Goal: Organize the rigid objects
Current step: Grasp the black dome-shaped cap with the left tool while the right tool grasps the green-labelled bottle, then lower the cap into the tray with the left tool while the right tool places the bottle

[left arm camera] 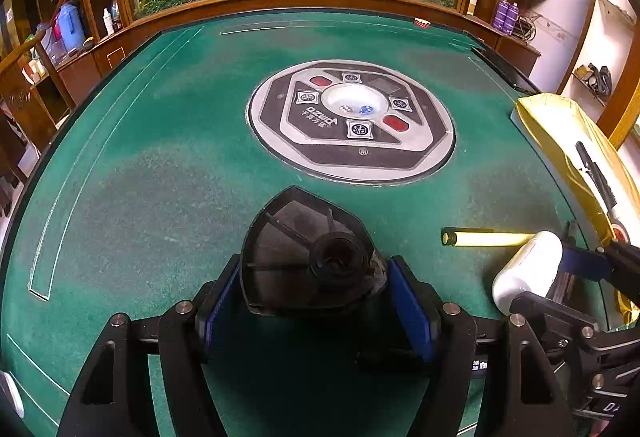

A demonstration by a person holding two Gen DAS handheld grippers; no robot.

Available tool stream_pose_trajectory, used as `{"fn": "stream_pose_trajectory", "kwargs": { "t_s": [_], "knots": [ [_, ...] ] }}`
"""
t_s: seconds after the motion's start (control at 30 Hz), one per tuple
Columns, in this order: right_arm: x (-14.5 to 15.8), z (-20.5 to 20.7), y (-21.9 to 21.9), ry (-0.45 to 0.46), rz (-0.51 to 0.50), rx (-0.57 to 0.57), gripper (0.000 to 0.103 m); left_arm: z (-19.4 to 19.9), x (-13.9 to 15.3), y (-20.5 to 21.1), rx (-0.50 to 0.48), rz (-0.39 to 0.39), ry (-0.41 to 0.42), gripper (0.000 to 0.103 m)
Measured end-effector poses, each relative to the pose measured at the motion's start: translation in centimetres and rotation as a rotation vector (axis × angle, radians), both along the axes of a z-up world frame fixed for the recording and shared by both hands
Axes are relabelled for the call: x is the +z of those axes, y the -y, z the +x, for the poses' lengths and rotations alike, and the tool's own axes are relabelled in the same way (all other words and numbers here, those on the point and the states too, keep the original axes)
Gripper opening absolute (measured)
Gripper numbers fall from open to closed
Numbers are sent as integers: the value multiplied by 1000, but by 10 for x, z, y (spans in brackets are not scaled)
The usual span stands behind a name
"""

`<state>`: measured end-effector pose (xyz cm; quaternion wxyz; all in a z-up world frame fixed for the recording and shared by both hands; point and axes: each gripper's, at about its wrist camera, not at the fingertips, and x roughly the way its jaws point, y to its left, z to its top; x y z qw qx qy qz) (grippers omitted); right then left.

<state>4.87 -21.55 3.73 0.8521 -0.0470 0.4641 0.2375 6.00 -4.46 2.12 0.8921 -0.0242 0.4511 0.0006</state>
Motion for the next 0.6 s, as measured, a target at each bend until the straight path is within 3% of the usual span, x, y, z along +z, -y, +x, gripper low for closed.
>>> {"fn": "stream_pose_trajectory", "kwargs": {
  "t_s": [0.17,0.6],
  "knots": [
    [7,-8,11,39,97,-47,57,-3,5,3,-13,-16,28,75],
    [20,-24,20,64,115,-76,58,-17,24,16,-49,24,151,75]
  ]
}}
